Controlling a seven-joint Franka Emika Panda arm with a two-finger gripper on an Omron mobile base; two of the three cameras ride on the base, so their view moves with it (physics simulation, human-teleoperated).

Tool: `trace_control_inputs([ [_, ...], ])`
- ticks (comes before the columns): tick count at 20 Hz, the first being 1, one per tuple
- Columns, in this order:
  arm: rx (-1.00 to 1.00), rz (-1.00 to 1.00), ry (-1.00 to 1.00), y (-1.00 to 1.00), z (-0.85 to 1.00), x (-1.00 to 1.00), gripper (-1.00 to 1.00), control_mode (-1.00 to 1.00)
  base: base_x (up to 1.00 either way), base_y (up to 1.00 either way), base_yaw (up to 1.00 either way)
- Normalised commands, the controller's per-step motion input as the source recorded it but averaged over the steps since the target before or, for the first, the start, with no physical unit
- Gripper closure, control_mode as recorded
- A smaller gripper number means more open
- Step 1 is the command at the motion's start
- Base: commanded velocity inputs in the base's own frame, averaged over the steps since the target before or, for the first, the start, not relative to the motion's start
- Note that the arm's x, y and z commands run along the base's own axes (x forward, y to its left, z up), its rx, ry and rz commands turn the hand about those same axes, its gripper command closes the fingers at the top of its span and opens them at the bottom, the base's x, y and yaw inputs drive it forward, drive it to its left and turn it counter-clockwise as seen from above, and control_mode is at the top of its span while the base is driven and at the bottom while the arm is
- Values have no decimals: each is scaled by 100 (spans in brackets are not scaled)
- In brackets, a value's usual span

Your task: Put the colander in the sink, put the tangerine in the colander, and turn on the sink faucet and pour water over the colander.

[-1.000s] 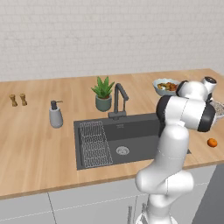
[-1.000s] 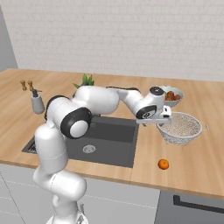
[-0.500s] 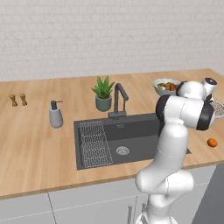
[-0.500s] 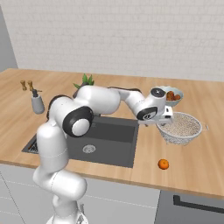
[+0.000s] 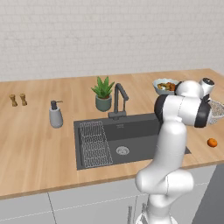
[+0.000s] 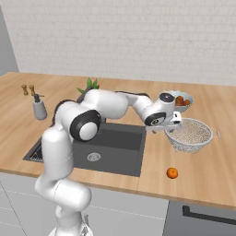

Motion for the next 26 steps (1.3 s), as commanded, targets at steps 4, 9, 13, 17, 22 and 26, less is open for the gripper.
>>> trace_control_inputs([
  [4,0,7,3,-17,-5,3,-100,-100,0,0,0],
  [9,0,4,4,-14,-3,1,-100,-100,0,0,0],
  [13,0,2,4,0,-3,0,100,-100,0,0,0],
  [17,0,0,0,0,0,0,100,-100,0,0,0],
  [22,0,3,0,1,4,0,100,-100,0,0,0],
  [26,-1,15,-3,48,35,-24,100,-100,0,0,0],
])
